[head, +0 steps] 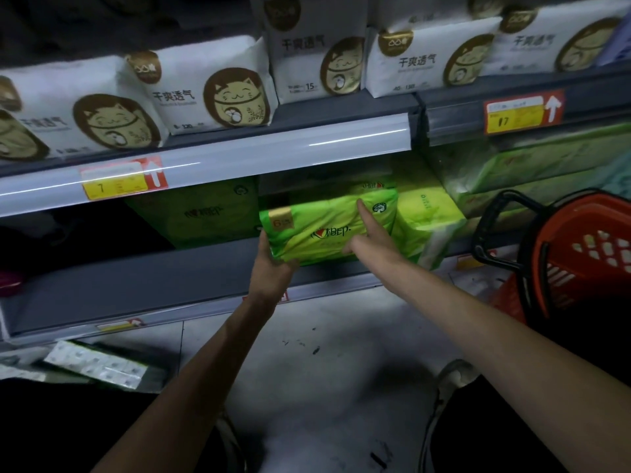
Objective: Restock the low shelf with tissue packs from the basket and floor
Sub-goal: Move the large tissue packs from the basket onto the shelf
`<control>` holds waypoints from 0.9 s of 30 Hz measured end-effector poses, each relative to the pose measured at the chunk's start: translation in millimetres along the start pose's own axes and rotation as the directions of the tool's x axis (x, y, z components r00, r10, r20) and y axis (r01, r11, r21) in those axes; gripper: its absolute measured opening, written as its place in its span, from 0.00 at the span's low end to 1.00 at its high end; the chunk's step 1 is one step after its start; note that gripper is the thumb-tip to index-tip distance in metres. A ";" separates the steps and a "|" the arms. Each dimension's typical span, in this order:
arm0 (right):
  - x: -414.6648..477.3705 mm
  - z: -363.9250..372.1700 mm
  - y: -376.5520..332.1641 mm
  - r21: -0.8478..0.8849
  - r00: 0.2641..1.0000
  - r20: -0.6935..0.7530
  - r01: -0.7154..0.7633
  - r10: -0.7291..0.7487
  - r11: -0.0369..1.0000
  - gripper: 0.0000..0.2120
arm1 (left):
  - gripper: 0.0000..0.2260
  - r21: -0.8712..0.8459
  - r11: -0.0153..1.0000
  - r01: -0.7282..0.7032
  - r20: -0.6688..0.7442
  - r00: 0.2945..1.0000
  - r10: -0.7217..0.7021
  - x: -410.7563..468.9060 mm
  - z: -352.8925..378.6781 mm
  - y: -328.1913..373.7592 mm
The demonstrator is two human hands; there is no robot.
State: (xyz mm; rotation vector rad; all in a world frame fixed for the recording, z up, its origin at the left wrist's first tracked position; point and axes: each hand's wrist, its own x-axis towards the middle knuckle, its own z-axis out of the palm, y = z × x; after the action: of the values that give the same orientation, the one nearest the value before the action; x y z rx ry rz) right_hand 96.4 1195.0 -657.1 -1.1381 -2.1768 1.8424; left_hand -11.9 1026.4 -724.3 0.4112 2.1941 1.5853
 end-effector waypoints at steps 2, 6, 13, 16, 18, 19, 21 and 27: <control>-2.5 -2.6 6.4 -0.176 0.999 -0.013 0.049 -0.052 0.983 0.46 | 0.29 0.220 0.976 0.009 -0.001 1.000 -0.010 -2.8 1.3 2.2; -11.2 -9.3 18.2 -0.666 0.980 0.018 0.159 -0.198 0.729 0.45 | 0.23 0.718 0.695 -0.032 0.027 0.999 0.018 -24.5 9.4 10.0; -15.0 -7.9 15.6 -0.790 0.988 0.094 0.148 -0.120 0.596 0.44 | 0.41 0.867 0.376 -0.327 0.308 0.945 0.111 -24.5 21.4 19.9; -3.0 -8.2 19.0 -0.805 0.987 0.124 0.160 -0.102 0.571 0.47 | 0.42 0.873 0.380 -0.305 0.305 0.950 0.061 -18.6 23.0 15.4; 4.3 -7.9 22.0 -0.806 0.987 0.131 0.158 -0.088 0.570 0.47 | 0.43 0.875 0.389 -0.289 0.297 0.954 0.040 -15.1 25.1 12.0; 7.4 -8.1 23.6 -0.813 0.986 0.124 0.163 -0.108 0.559 0.46 | 0.44 0.874 0.395 -0.283 0.293 0.955 0.037 -14.1 26.9 10.6; 10.7 -9.4 25.9 -0.843 0.979 0.102 0.179 -0.175 0.507 0.44 | 0.43 0.876 0.395 -0.278 0.285 0.958 0.041 -15.1 30.1 10.5; 0.7 -19.4 26.5 -0.862 0.978 0.139 0.198 -0.157 0.467 0.42 | 0.43 0.889 0.336 -0.310 0.321 0.947 0.026 -20.2 29.1 15.7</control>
State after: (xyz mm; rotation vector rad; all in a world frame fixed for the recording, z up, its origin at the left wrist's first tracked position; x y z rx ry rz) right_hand 118.2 1211.6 -675.2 -0.8438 -3.2077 0.5376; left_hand 19.8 1046.3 -714.4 1.1272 2.6770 0.0453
